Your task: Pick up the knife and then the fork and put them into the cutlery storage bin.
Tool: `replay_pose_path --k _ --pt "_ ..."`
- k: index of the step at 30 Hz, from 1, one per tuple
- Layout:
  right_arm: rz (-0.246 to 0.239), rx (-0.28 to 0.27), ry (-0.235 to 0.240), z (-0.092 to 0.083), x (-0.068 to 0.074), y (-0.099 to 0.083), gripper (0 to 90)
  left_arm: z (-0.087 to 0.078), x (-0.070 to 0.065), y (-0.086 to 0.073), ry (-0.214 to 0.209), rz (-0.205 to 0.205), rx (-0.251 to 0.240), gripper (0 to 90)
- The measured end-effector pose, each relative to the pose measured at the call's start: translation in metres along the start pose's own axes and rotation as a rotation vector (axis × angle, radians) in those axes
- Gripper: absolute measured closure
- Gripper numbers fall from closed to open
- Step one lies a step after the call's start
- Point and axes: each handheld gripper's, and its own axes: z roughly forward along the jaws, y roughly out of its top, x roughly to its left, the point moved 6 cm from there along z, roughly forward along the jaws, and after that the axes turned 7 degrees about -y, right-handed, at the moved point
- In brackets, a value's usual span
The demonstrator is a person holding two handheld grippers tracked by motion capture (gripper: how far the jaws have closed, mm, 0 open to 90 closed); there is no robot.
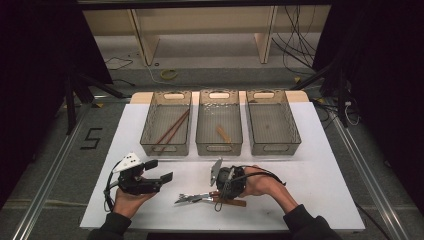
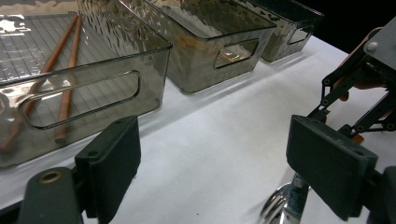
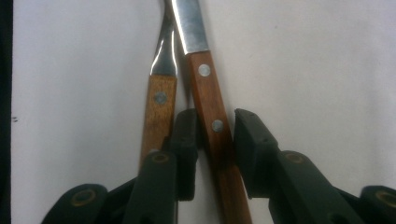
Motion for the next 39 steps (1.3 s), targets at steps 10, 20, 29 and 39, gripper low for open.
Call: replay_pose_path --k 10,20,29,39 --pt "-0.042 0.012 0.005 -0.002 0.004 -0.001 76.5 0.0 0.0 0.0 -0.001 0.002 0.002 17.6" --pt "-0.06 -0.01 -0.008 -0.003 0.004 -0.001 76.9 0.0 0.0 0.0 0.0 0.002 0.0 17.5" --pt "-0.039 -0.039 -0.02 -0.009 0.001 -0.002 77.2 0.0 0.0 0.0 0.002 0.0 -0.001 17.5" --pt "0.007 -0.095 0.001 -0.018 -0.001 0.0 77.2 -0.001 0.001 0.0 0.005 -0.001 -0.004 17.5"
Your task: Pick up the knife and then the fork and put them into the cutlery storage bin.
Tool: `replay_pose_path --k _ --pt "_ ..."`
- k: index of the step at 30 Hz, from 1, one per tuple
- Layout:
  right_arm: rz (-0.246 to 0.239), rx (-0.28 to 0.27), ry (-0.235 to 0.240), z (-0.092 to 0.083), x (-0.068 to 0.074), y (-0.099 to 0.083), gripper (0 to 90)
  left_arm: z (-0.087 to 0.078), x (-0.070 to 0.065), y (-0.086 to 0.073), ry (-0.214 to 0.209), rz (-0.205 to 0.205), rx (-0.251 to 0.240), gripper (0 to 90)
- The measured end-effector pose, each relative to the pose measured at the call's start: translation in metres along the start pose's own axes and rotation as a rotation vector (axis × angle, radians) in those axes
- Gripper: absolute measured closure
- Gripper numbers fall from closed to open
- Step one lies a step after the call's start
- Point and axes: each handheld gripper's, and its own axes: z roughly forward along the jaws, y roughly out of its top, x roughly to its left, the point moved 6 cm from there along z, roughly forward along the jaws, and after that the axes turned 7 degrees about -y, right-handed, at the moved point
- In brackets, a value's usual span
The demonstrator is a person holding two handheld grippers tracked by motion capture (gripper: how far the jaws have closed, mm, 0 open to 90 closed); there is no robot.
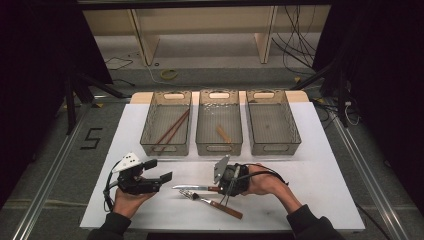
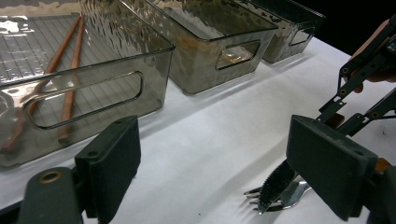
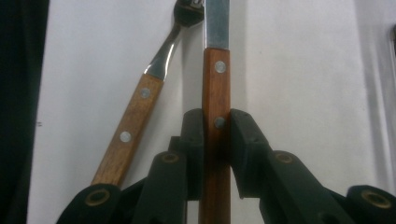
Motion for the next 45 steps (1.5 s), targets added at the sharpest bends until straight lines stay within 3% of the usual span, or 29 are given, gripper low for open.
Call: replay_pose_path --k 9,17,28,38,45 --pt "0.06 -0.073 -0.014 -0.006 -0.01 -0.004 77.2 -0.001 0.001 0.001 0.005 -0.006 -0.011 17.5" --pt "0.226 -0.177 -0.044 -0.025 -0.027 -0.009 77.2 -0.001 0.0 0.001 0.004 -0.006 -0.011 17.5" --pt "0.424 -0.311 -0.132 -0.056 -0.057 -0.024 77.2 -0.001 0.001 0.0 0.005 -0.004 -0.008 17.5" --pt "0.566 -0.405 -0.205 -0.086 -0.083 -0.046 77.2 -0.001 0.001 0.0 0.006 -0.006 -0.008 17.5" --pt "0.624 -0.454 -0.248 -0.104 -0.097 -0.063 77.2 0.0 0.001 0.0 0.004 -0.006 -0.007 17.5"
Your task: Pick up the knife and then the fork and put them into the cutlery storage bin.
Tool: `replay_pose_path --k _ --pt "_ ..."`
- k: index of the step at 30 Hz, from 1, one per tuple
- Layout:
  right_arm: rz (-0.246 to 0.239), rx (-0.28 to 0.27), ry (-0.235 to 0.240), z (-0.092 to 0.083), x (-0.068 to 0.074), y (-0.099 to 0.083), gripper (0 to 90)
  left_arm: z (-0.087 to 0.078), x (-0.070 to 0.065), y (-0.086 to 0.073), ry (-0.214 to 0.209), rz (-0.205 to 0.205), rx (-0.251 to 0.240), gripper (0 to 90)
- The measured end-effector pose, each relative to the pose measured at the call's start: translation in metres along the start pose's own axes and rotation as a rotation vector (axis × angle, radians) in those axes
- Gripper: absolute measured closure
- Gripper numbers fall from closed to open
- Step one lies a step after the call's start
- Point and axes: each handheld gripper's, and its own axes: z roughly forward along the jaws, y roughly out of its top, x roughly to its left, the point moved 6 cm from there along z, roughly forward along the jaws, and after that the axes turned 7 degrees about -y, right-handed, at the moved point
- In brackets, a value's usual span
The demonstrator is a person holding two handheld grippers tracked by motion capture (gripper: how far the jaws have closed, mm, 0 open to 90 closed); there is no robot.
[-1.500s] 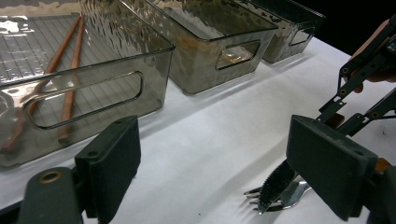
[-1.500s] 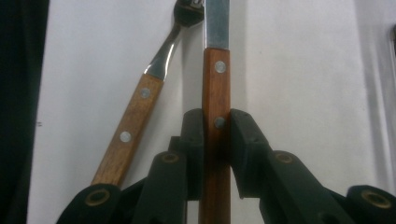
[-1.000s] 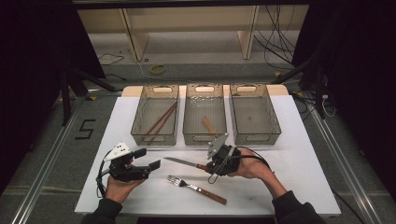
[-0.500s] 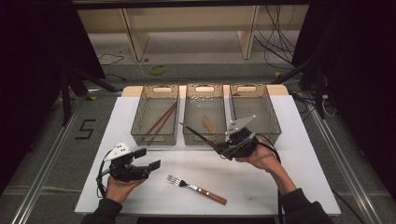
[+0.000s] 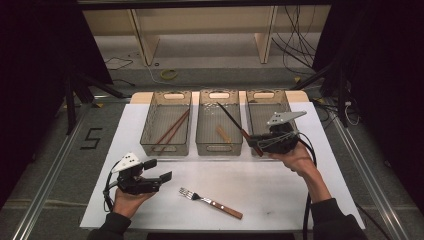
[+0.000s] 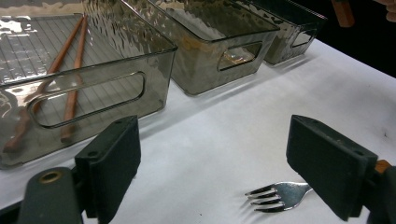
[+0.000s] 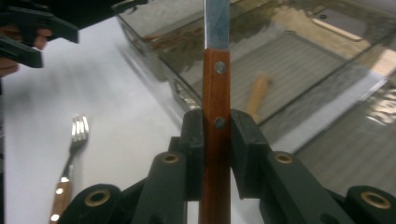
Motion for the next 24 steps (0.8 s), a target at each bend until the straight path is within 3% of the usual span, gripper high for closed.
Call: replay_pose_path --k 13,24 --pt "0.083 -0.032 -0.11 -0.016 -0.036 0.002 77.2 0.0 0.0 0.0 0.0 0.0 0.0 17.5" --pt "0.128 -0.015 -0.204 -0.022 -0.063 0.007 77.1 0.0 0.0 0.0 0.001 0.003 -0.003 17.5"
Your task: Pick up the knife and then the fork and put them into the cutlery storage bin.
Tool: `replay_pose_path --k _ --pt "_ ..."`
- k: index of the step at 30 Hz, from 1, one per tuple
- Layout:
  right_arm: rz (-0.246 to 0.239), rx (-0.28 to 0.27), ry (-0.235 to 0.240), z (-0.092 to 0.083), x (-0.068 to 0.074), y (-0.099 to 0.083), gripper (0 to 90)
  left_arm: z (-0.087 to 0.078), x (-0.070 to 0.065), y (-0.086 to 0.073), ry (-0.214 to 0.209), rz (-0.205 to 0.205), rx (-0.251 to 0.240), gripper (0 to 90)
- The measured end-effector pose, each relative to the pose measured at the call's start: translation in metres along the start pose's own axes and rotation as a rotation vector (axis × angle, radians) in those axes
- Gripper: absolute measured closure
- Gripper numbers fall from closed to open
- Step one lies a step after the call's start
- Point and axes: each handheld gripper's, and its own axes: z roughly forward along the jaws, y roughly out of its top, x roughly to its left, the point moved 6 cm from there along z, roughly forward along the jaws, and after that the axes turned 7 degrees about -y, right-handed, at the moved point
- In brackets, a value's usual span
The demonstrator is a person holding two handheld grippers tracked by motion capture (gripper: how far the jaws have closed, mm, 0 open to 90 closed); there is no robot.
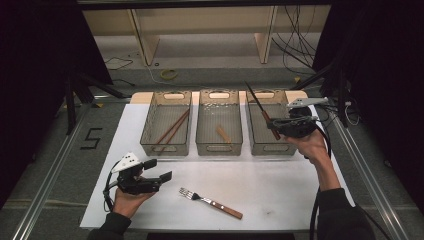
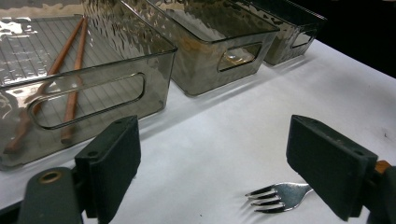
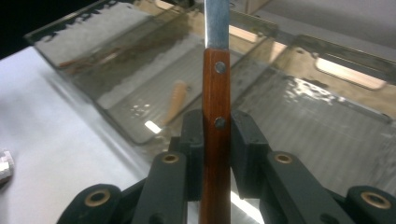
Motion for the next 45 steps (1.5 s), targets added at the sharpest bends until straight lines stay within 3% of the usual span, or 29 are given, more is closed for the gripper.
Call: replay_pose_path --k 10,28,45 --pt "0.036 0.055 -0.072 0.011 -0.021 -0.003 77.1 0.0 0.0 0.001 0.002 0.0 -0.006 17.5" --pt "0.039 0.144 -0.148 0.031 -0.029 -0.007 77.1 0.0 0.0 0.001 0.002 0.0 -0.007 17.5" --pt "0.055 0.224 -0.192 0.047 -0.034 -0.014 77.0 -0.001 0.0 0.001 0.001 -0.001 -0.008 17.5"
